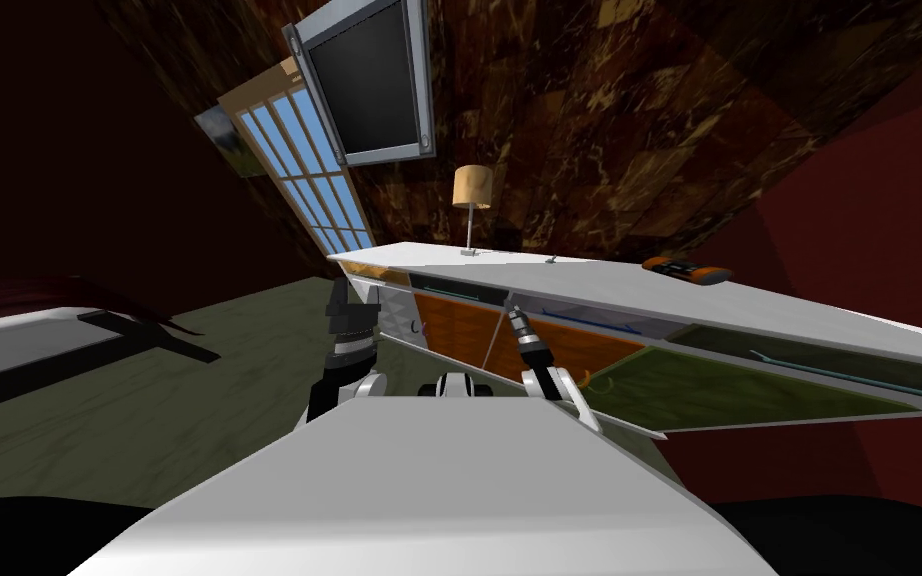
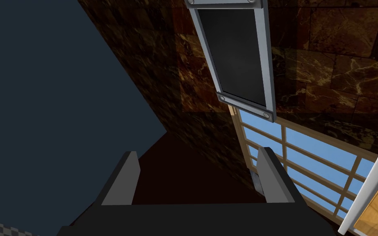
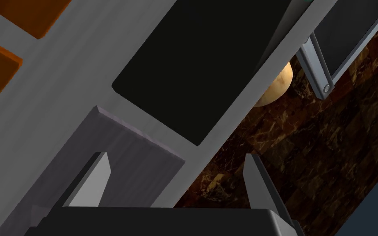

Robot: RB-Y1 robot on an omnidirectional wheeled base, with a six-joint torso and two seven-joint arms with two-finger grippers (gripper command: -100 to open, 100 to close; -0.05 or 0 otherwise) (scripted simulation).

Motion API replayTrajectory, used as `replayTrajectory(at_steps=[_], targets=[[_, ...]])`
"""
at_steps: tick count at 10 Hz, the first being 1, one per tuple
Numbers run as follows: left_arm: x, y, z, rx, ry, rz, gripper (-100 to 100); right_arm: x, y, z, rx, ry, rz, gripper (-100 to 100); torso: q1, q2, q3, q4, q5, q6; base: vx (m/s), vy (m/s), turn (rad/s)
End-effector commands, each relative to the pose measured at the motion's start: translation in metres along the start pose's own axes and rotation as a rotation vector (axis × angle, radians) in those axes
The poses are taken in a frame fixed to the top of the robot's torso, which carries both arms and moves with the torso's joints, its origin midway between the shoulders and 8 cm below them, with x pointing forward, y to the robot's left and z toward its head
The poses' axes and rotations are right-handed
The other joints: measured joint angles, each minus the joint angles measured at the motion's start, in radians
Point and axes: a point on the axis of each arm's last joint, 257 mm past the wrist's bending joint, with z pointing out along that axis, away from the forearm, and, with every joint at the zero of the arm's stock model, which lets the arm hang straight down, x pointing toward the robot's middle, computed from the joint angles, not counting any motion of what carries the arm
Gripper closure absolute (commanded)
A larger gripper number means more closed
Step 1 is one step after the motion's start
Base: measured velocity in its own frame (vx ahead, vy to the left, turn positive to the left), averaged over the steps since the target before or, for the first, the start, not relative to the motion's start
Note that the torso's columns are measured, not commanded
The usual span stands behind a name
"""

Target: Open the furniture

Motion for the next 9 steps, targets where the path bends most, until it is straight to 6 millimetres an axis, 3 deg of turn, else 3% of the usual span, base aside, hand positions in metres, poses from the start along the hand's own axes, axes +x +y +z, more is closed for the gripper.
replayTrajectory(at_steps=[1,3,6,8,9], targets=[[0.0,0.0,0.0,0.0,0.0,0.0,0,0.014,-0.021,0.002,0.059,0.048,-0.113,-100,-0.002,-0.003,-0.002,-0.001,0.0,-0.001,0.023,0.031,-0.021],[0.0,0.0,0.0,0.0,0.0,0.0,0,0.015,-0.024,0.002,0.067,0.056,-0.16,-100,-0.003,-0.01,-0.006,-0.005,-0.003,-0.003,0.011,0.012,-0.003],[0.0,0.0,0.0,0.0,0.0,0.0,0,0.028,-0.049,0.002,0.139,0.102,-0.304,-100,-0.007,-0.017,-0.01,-0.007,-0.004,-0.003,0.017,0.015,-0.001],[0.0,0.0,0.0,0.0,0.0,0.0,0,0.028,-0.049,0.002,0.137,0.108,-0.356,-100,-0.01,-0.023,-0.013,-0.011,-0.006,-0.004,0.02,0.017,-0.004],[0.0,0.0,0.0,0.0,0.0,0.0,0,0.032,-0.06,0.002,0.17,0.127,-0.417,-100,-0.011,-0.023,-0.013,-0.011,-0.007,-0.003,0.02,0.026,-0.007]])
